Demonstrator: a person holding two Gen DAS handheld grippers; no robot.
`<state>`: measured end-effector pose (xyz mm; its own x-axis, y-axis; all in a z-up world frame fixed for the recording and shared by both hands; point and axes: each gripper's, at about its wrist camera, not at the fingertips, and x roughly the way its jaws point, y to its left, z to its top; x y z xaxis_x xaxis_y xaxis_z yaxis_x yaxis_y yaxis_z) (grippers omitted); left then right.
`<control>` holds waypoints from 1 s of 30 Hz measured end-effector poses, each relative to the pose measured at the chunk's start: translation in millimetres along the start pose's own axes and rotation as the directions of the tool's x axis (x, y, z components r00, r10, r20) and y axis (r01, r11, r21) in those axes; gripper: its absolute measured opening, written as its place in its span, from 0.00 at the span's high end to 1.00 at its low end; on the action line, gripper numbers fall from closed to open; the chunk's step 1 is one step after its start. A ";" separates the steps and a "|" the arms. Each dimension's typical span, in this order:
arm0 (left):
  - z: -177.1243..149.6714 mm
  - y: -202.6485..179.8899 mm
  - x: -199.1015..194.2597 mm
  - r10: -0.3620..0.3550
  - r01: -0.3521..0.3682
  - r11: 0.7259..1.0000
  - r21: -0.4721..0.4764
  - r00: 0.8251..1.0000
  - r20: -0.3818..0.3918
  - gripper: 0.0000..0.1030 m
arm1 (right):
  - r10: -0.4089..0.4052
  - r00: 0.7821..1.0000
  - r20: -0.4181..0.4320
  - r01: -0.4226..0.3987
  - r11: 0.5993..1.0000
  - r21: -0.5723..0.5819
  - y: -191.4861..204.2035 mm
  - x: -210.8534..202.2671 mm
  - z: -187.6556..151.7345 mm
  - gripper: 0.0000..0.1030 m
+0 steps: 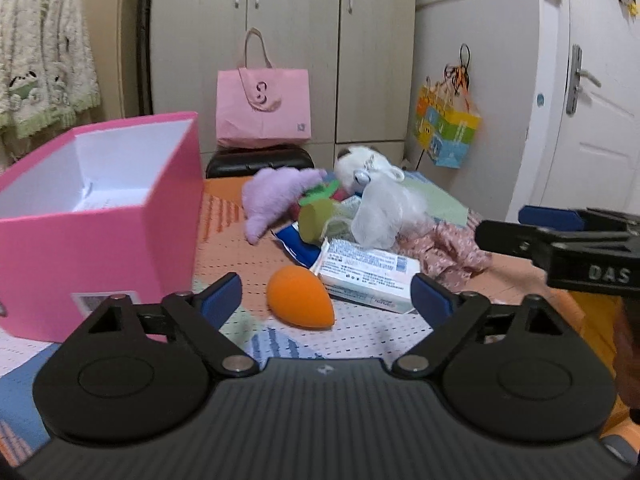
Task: Organize soft objects
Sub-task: 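Grasp the orange sponge with the left gripper while the right gripper grasps the pink floral cloth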
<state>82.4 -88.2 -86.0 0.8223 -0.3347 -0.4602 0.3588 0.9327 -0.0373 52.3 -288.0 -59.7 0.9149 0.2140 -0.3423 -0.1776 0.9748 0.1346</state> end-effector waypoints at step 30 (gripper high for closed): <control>-12.4 3.0 61.5 0.122 -0.120 0.992 0.034 0.991 -0.061 0.44 | 0.056 0.986 -0.157 -0.034 0.990 0.139 -42.3 82.0 -13.4 0.45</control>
<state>128.6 -104.3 -125.4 0.8314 -0.2093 -0.5148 0.2721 0.9610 0.0486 129.9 -310.9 -105.9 0.8352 0.2753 -0.4760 -0.1568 0.9489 0.2738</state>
